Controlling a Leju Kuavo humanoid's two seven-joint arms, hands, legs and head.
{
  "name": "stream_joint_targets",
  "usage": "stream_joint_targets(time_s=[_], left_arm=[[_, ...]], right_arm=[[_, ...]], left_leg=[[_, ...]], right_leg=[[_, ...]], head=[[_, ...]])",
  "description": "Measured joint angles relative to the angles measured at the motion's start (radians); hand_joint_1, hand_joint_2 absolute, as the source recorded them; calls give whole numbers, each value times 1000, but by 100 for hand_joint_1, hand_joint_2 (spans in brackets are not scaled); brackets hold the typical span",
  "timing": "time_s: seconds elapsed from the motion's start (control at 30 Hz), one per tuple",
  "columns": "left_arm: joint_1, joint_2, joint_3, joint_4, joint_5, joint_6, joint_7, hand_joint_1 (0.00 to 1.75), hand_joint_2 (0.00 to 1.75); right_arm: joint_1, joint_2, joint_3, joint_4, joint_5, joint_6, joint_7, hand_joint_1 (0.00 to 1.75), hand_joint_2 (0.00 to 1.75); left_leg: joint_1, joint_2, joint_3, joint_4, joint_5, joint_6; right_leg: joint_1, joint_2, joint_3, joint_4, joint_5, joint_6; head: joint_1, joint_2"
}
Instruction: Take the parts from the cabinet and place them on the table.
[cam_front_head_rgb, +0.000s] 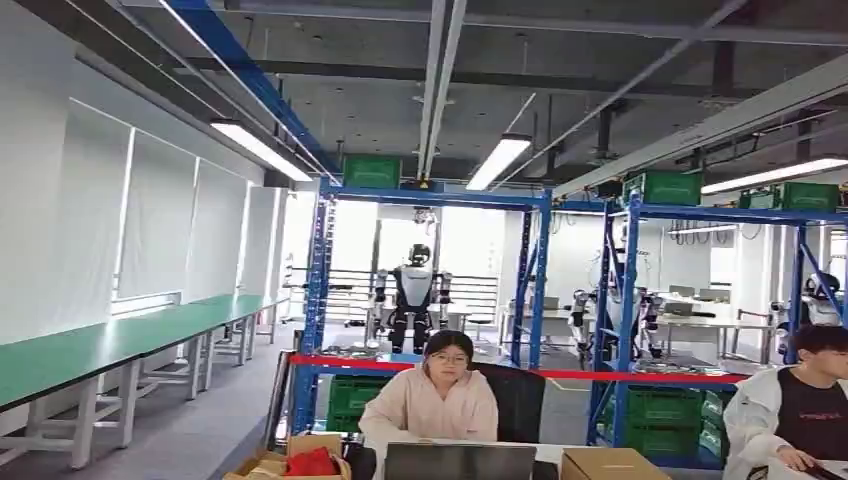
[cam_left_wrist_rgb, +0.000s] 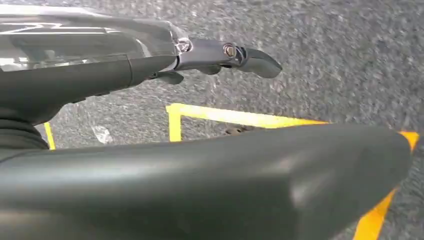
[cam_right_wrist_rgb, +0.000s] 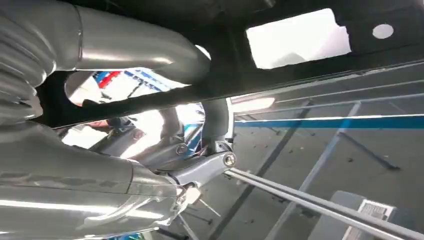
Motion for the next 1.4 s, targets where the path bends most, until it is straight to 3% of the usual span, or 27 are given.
stream_joint_targets(time_s=[0.03,0.07,0.13,0.2,0.23,0.33,0.37,0.4,0.43,0.53,0.57,0.6,0.67,0.7,0.77,0.8,0.9,0.93,1.03,1.07,1.1,1.17,1.2,1.23,1.33,1.37,1.4], left_arm=[[0,0,0,0,0,0,0,0,175],[2,0,0,0,0,0,0,0,175],[3,0,0,0,0,0,0,0,175],[0,0,0,0,0,0,0,0,175],[-1,-3,0,0,0,0,0,0,175],[1,-3,0,0,-2,-1,1,0,175],[-2,-3,-1,0,-2,-2,1,0,175],[-4,-3,-2,0,-2,-2,0,0,175],[-8,-3,-2,0,-3,-2,0,0,175],[-5,1,-2,0,-3,0,1,0,175],[-1,2,-2,0,-4,0,1,0,175],[2,3,-2,0,-7,1,1,0,175],[1,4,-2,0,-9,3,1,0,175],[2,4,-2,0,-9,3,1,0,175],[0,3,-2,0,-9,4,2,0,175],[0,3,-2,0,-9,4,5,0,175],[5,3,-2,0,-9,6,-2,0,175],[3,5,-2,-1,-9,6,-5,0,175],[0,5,-2,-1,-10,6,-8,0,175],[0,6,-3,-1,-10,7,-7,0,175],[1,6,-3,-1,-10,8,-7,0,175],[1,6,-3,-1,-10,8,-7,0,175],[0,6,-5,-1,-11,7,-7,0,175],[0,5,-6,-1,-12,6,-8,0,175],[-3,5,-13,-1,-23,3,-11,0,175],[-3,5,-14,-1,-26,2,-13,0,175],[-6,5,-17,-1,-30,1,-16,0,175]], right_arm=[[2,0,0,0,0,0,0,175,175],[3,0,0,0,0,0,0,175,175],[4,0,-1,0,0,0,0,175,175],[3,0,-1,0,0,0,0,175,175],[6,0,-2,0,0,0,0,175,175],[6,0,-2,-2,0,-2,-1,175,175],[6,0,-2,-6,1,-2,-1,175,175],[5,1,-2,-9,2,-2,-2,175,175],[4,2,-2,-9,0,-4,-3,175,175],[10,3,-3,-6,2,-5,-3,175,175],[12,3,-3,-5,2,-5,-4,175,175],[14,3,-3,-4,2,-5,-5,175,175],[16,3,-3,-4,2,-6,-5,175,175],[16,3,-3,-4,2,-6,-6,175,175],[20,3,-3,-5,0,-8,-11,175,175],[23,3,-3,-6,0,-8,-13,175,175],[32,3,-3,-9,0,-11,-21,175,175],[32,3,-3,-11,0,-11,-23,175,175],[42,3,-9,-12,3,-17,-26,175,175],[46,3,-11,-11,5,-18,-30,175,175],[47,3,-13,-11,9,-19,-32,175,175],[45,3,-17,-11,20,-23,-33,175,175],[41,3,-18,-11,35,-28,-33,175,175],[35,3,-18,-10,52,-34,-31,175,175],[0,3,-20,-5,113,-51,3,175,175],[-14,4,-20,-2,134,-55,16,175,175],[-29,5,-20,2,158,-60,32,175,175]], left_leg=[[-1,0,5,0,-5,0],[-3,-1,13,0,-11,0],[-9,-5,36,-1,-26,-1],[-11,-9,57,-5,-38,0],[-14,-10,61,-11,-40,-4],[-6,-10,69,-33,-39,-17],[-12,-10,82,-46,-41,-23],[-12,-5,84,-39,-51,-24],[-11,-3,59,7,-71,-24],[-11,-2,-74,223,-140,-33],[-11,-2,-96,249,-133,-35],[-10,-1,-101,230,-91,-40],[-5,1,-58,89,28,-45],[-3,3,-33,23,64,-46],[-8,4,-20,1,31,-31],[-10,2,-27,5,27,-21],[-3,1,-19,0,22,-10],[-2,1,-16,0,20,-5],[-3,1,-11,0,13,3],[-3,1,-9,0,11,4],[-4,1,-4,0,8,4],[-6,-3,8,-1,1,2],[-8,-4,16,-2,-3,1],[-7,-4,18,-4,-5,-2],[-6,-3,13,-9,-4,-18],[-7,-1,15,-15,-2,-25],[-8,0,17,-12,-10,-29]], right_leg=[[0,0,-45,60,-7,-1],[0,0,-69,73,13,-5],[6,1,-44,-36,119,-19],[20,6,6,-195,213,-49],[22,6,14,-192,207,-58],[29,4,15,-207,206,-61],[24,4,38,-240,206,-65],[14,2,70,-292,188,-61],[13,3,80,-301,193,-68],[13,0,96,-300,177,-69],[13,1,102,-299,172,-67],[12,1,116,-298,162,-65],[9,2,142,-293,141,-57],[8,0,152,-285,126,-50],[15,4,140,-268,118,-36],[16,3,134,-268,117,-32],[13,3,138,-259,101,-23],[12,2,120,-219,80,-16],[4,1,-14,24,-14,-4],[4,1,-44,66,-14,-4],[4,1,-53,57,15,-6],[6,1,-6,-81,117,-16],[10,3,33,-181,175,-28],[14,4,52,-217,174,-38],[22,4,50,-234,171,-50],[22,4,53,-242,170,-53],[8,0,65,-268,180,-58]], head=[[0,0],[0,0],[0,0],[0,0],[1,0],[2,0],[2,0],[3,0],[3,0],[3,0],[4,0],[4,0],[3,0],[3,0],[1,1],[1,1],[1,0],[1,0],[1,0],[1,0],[1,0],[1,0],[1,0],[2,0],[2,0],[1,0],[2,0]])
